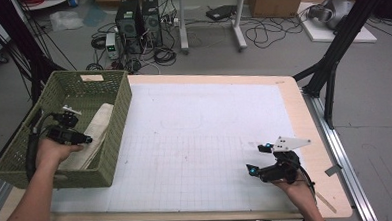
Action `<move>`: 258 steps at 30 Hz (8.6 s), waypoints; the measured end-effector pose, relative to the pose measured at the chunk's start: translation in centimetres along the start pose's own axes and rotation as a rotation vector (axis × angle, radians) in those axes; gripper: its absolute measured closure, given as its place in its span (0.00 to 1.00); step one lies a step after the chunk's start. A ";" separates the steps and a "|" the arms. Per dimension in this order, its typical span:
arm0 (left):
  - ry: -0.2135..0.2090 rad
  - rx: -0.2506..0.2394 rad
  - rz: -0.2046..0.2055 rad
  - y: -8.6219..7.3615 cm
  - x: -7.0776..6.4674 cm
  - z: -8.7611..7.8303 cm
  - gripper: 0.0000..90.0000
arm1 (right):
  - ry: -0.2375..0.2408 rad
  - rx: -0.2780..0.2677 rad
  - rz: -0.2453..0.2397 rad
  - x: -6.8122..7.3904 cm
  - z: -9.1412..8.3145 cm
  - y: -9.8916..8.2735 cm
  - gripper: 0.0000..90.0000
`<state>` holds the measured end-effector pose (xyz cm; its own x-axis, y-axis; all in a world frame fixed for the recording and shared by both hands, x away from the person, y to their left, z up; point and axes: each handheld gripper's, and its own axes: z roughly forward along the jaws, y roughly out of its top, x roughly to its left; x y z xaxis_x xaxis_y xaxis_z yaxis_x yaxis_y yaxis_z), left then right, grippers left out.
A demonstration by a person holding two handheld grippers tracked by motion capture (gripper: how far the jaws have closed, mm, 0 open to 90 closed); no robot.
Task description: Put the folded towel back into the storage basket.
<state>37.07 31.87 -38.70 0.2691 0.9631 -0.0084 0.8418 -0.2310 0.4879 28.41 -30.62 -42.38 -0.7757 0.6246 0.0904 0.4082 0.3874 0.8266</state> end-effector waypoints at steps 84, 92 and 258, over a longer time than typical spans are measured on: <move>-0.241 -0.622 0.118 -0.9 -3.1 -8.6 0.47 | -0.004 -0.043 -0.020 1.0 -0.3 0.5 0.14; -0.263 -0.642 0.129 -1.0 -4.1 -8.8 0.45 | -0.002 -0.044 -0.019 1.0 -0.2 0.5 0.14; -0.464 -0.624 0.374 -6.1 -20.9 0.7 0.31 | 0.021 -0.062 -0.043 2.1 0.3 0.5 0.13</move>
<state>26.60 13.11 -42.11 0.7556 0.6538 -0.0407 0.2852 -0.2724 0.9190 27.18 -28.89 -41.93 -0.8021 0.5936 0.0648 0.3438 0.3703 0.8630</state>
